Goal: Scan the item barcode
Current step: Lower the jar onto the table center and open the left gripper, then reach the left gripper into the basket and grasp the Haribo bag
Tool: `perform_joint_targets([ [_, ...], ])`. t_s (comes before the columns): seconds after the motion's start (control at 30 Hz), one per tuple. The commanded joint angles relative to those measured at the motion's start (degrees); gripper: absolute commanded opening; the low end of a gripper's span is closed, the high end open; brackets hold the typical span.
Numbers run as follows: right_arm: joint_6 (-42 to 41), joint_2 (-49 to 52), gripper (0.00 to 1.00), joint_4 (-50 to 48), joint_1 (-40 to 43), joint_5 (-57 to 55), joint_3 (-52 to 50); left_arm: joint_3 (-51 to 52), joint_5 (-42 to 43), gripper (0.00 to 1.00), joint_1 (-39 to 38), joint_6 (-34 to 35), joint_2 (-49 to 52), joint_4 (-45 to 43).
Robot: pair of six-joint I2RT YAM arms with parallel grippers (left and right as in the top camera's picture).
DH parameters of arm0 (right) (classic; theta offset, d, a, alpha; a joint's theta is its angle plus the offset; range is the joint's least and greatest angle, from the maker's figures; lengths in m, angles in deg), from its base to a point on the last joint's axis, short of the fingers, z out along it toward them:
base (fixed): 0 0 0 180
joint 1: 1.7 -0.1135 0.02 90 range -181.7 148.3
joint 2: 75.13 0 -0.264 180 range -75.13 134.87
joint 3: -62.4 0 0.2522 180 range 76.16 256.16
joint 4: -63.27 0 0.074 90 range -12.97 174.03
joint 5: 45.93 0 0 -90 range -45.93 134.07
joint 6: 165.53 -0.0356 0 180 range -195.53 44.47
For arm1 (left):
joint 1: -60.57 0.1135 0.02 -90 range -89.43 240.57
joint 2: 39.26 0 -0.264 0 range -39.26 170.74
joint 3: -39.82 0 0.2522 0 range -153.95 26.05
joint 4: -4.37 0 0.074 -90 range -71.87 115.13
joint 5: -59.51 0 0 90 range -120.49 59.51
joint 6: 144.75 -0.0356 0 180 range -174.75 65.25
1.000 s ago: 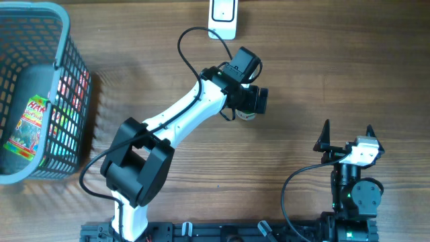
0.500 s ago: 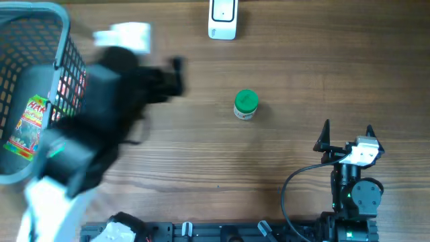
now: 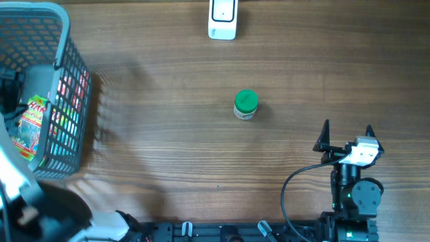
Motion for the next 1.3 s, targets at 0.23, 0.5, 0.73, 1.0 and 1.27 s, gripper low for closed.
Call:
perform_joint_targets([
  [0.23,0.28,-0.37,1.0,-0.17,-0.13,0.68,-0.09,0.04,-5.68,1.0,-0.28,0.74,19.74,-9.68],
  [0.5,0.28,-0.37,1.0,-0.17,-0.13,0.68,-0.09,0.04,-9.75,0.77,-3.28,-4.76,26.73,-9.14],
  [0.73,0.26,-0.37,1.0,-0.17,-0.13,0.68,-0.09,0.0,-14.84,0.04,-2.69,-8.28,26.53,0.33],
  [1.0,0.28,-0.37,1.0,-0.17,-0.13,0.68,-0.09,-18.12,-11.52,0.04,-2.73,-8.33,13.49,9.62],
  [1.27,0.28,-0.37,1.0,-0.17,-0.13,0.68,-0.09,-19.45,-7.13,0.25,-2.75,-4.0,-2.89,9.29],
])
